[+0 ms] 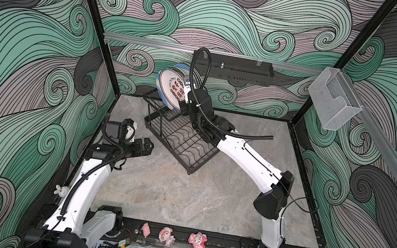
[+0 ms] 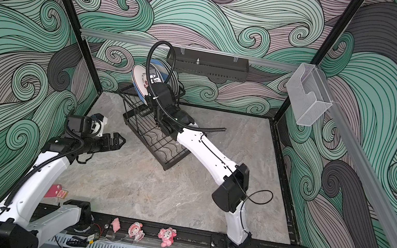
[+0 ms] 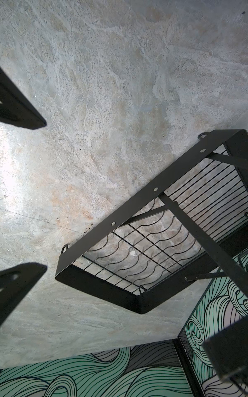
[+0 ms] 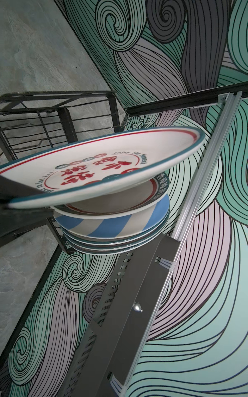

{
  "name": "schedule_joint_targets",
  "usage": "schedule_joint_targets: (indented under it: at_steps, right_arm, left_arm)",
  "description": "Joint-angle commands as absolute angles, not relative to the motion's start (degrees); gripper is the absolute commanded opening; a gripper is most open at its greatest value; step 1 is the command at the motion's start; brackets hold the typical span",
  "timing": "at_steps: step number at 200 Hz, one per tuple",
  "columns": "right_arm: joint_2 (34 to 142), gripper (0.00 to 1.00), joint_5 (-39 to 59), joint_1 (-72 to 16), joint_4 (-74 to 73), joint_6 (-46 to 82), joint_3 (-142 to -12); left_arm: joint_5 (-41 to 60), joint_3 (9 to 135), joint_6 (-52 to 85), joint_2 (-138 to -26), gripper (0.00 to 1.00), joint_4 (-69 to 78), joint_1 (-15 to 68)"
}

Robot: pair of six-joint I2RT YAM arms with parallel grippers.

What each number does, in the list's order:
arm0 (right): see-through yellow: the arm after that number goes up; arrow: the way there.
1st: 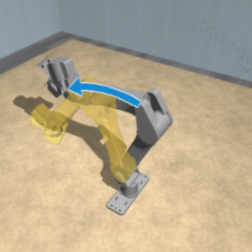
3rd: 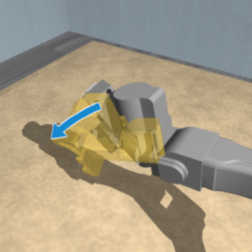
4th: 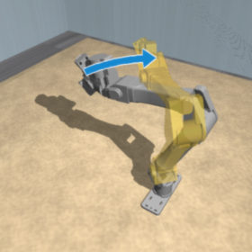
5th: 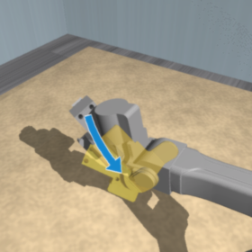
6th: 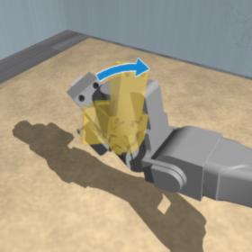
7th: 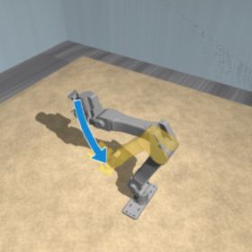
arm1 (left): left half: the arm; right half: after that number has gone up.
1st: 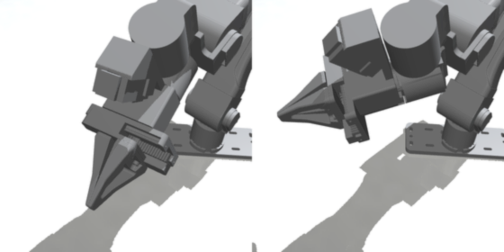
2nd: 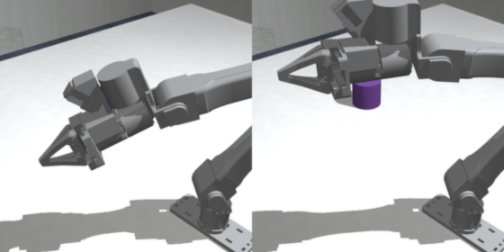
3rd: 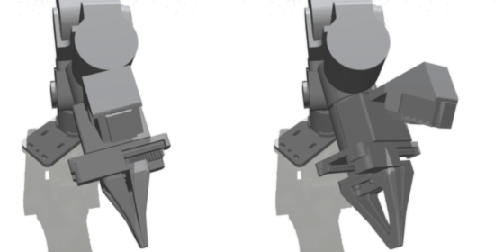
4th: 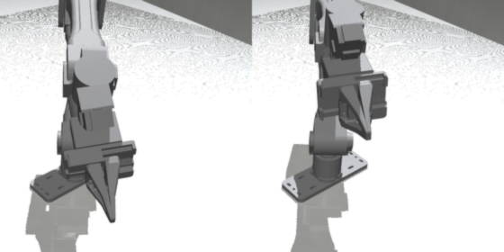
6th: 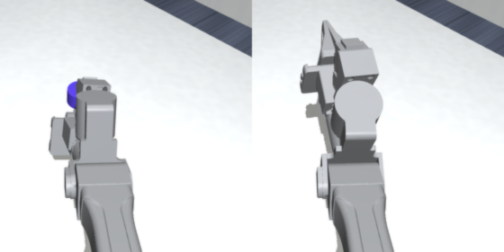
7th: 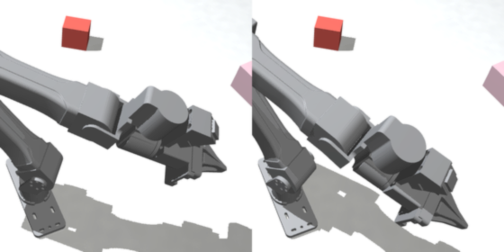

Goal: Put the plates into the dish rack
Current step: 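Carry the upright red-lettered plate to the rack slot with the right gripper, then lower the plate into the rack slot beside the striped plates with the right gripper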

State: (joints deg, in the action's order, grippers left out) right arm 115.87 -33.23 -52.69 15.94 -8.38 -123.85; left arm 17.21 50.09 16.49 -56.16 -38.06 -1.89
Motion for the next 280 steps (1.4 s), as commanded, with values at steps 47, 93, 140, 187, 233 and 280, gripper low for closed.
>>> schedule_joint_targets:
  at_steps: [47, 93, 140, 187, 233, 280]
  right_arm:
    - [116.7, 0.0, -36.5, -55.1, 9.4, -11.7, -125.4]
    - [119.9, 0.0, -39.2, -55.2, 10.7, -14.0, -128.8]
    - [122.8, 0.0, -39.2, -55.2, 11.9, -15.4, -132.6]
    - [126.0, 0.0, -37.8, -54.8, 14.5, -14.7, -136.6]
    - [128.1, 0.0, -36.0, -54.5, 17.5, -12.7, -139.5]
    - [129.9, 0.0, -35.2, -53.2, 20.0, -10.5, -141.2]
  left_arm:
    - [18.5, 49.6, 16.3, -56.1, 0.98, -37.7, -2.7]
    - [18.7, 49.6, 16.4, -55.8, 0.99, -37.6, -2.7]
    - [18.7, 49.6, 16.4, -55.6, 0.99, -37.7, -2.8]
    - [18.6, 49.6, 16.4, -55.6, 0.99, -37.7, -2.9]
    - [18.5, 49.6, 16.3, -55.6, 0.99, -37.8, -3.0]
    - [18.3, 49.6, 16.3, -55.7, 0.99, -37.9, -3.1]
